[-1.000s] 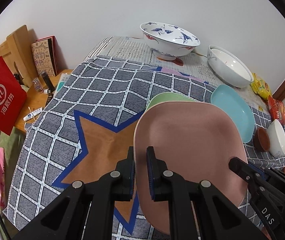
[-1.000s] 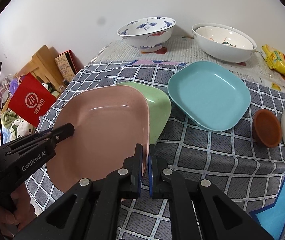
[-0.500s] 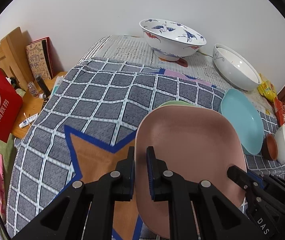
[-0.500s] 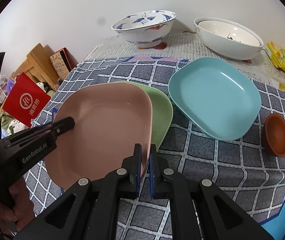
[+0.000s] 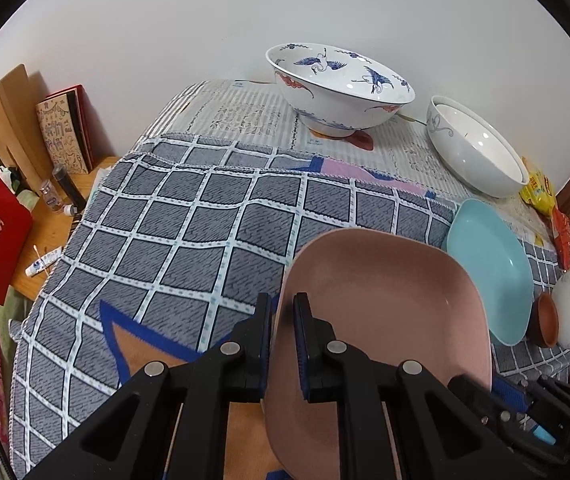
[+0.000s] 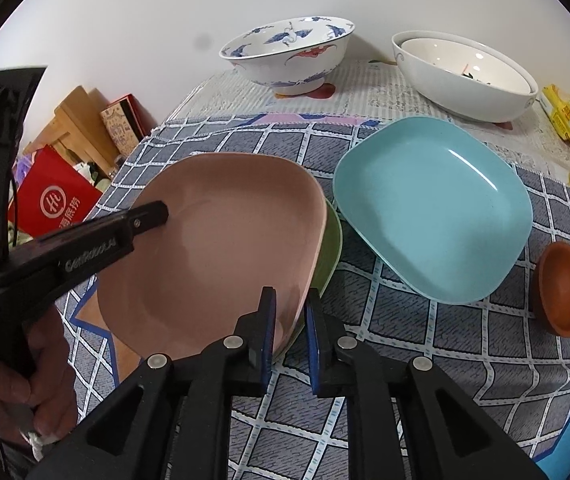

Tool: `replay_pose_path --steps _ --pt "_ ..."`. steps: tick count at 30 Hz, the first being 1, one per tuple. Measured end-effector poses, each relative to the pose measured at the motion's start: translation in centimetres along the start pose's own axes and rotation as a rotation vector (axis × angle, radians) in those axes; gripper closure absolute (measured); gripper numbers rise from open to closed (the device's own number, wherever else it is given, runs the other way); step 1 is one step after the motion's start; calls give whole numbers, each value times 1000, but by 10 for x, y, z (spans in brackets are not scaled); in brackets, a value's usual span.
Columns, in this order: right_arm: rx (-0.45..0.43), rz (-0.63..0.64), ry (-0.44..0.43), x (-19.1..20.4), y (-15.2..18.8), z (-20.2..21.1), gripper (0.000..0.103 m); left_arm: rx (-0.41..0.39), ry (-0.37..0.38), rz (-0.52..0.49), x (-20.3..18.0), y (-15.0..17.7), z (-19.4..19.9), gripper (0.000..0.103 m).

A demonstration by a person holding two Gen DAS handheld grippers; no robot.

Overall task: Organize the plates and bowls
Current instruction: 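Lower the pink plate onto the green plate and open both grippers, then grasp the teal plate rim with both grippers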

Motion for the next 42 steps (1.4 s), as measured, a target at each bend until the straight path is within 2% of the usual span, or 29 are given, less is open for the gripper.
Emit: replay_pose_path --steps 11,15,19,26,31,36,39,42 --pt "9 18 -23 1 8 3 84 16 -5 -16 -2 2 -8 89" --pt "18 53 -3 2 12 0 83 8 -7 -35 -3 2 -2 88" --pt "24 62 -23 6 15 1 77 5 -34 -49 -2 5 5 73" --pt "12 78 -11 4 21 18 75 -2 -54 -50 -3 11 22 73" --pt "-48 21 19 -23 18 49 75 -12 -39 -60 -18 13 34 73" --pt "-102 -11 96 -61 13 79 75 -15 3 -73 -45 14 45 73" --pt "-132 -45 155 -91 8 95 74 -17 19 -82 -63 13 49 65" --pt "-135 -71 153 -111 6 101 74 -25 24 -101 -78 12 51 63"
Point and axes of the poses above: each gripper's, at about its wrist camera, not at the fingertips, and z roughly against the way its jaws point, x to its left, y to its underside, the point moved 10 cm from there along -z, roughly the way its jaws point, and after that the axes turned 1 degree about y, right-handed, at the moved point
